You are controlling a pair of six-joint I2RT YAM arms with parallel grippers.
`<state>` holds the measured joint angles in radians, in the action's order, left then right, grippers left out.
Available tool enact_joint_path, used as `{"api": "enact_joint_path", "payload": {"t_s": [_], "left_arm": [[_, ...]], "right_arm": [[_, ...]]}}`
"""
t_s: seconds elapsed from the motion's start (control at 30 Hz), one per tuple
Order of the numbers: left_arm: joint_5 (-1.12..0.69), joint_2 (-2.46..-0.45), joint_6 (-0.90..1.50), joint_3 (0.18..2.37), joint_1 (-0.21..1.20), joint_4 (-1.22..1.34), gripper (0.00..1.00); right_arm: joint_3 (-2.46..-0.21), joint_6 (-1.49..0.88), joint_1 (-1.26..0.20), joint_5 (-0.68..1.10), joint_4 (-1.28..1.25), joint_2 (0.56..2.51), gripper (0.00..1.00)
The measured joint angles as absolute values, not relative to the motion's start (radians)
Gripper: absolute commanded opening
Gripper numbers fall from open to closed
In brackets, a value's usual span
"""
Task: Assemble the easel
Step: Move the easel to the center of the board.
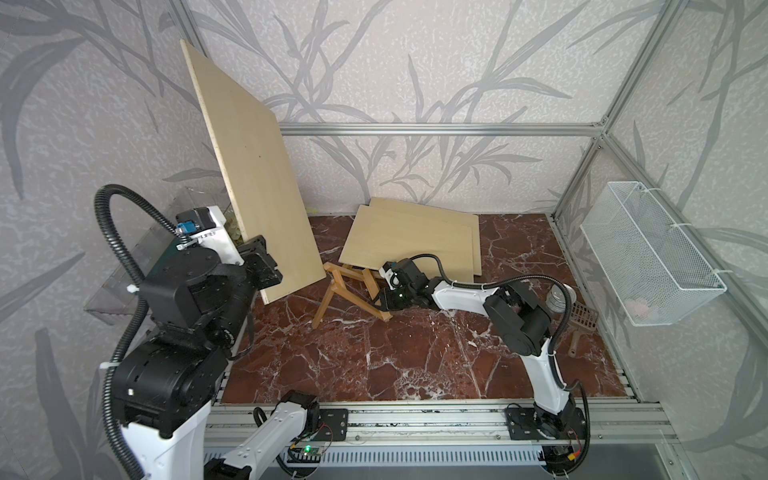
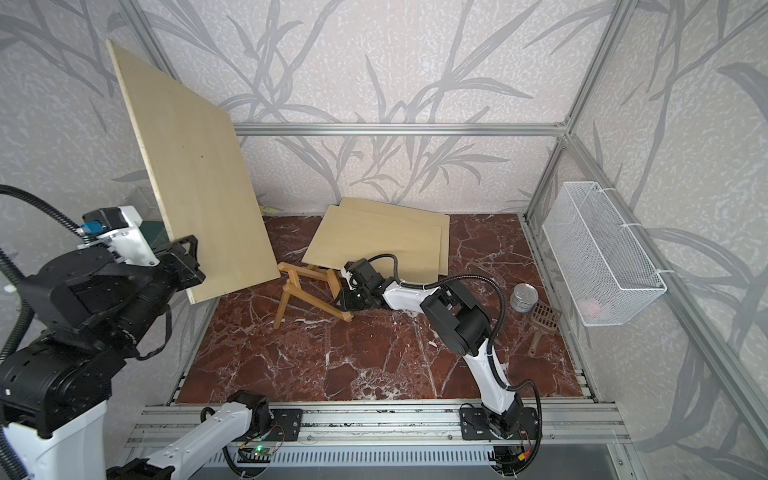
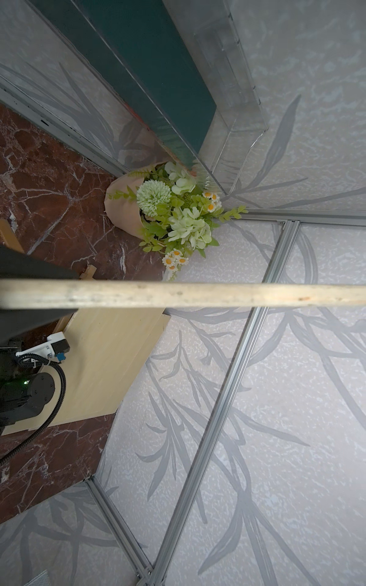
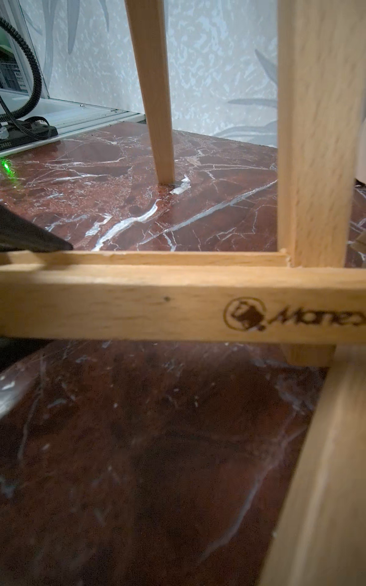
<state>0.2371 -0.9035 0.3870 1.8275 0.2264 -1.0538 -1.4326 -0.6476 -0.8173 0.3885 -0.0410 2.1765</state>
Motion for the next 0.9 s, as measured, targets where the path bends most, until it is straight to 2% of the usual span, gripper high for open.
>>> {"api": "enact_joint_path", "payload": {"t_s": [0.27, 0.6, 0.63, 0.8, 0.9], "left_arm": [[0.123, -0.895, 0.437, 1.933, 0.243, -1.044, 0.00], [0.079, -0.927, 0.517, 1.924, 0.242, -1.047, 0.00], [0.077, -0.933, 0.532, 1.906, 0.242, -1.048, 0.00], [0.066, -0.953, 0.591, 1.805, 0.242, -1.092, 0.00], [0.051, -0.969, 0.620, 1.758, 0.242, -1.140, 0.00]], "right_arm": [[-1.443, -0.590, -0.856, 0.293, -0.132, 2.194, 0.00], [-1.449, -0.584, -0.855, 0.259, -0.147, 2.194, 0.00], [-1.456, -0.582, -0.855, 0.259, -0.136, 2.194, 0.01], [-1.469, -0.574, -0.855, 0.262, -0.105, 2.194, 0.28], [-1.471, -0.573, -0.854, 0.268, -0.100, 2.194, 0.32]]}}
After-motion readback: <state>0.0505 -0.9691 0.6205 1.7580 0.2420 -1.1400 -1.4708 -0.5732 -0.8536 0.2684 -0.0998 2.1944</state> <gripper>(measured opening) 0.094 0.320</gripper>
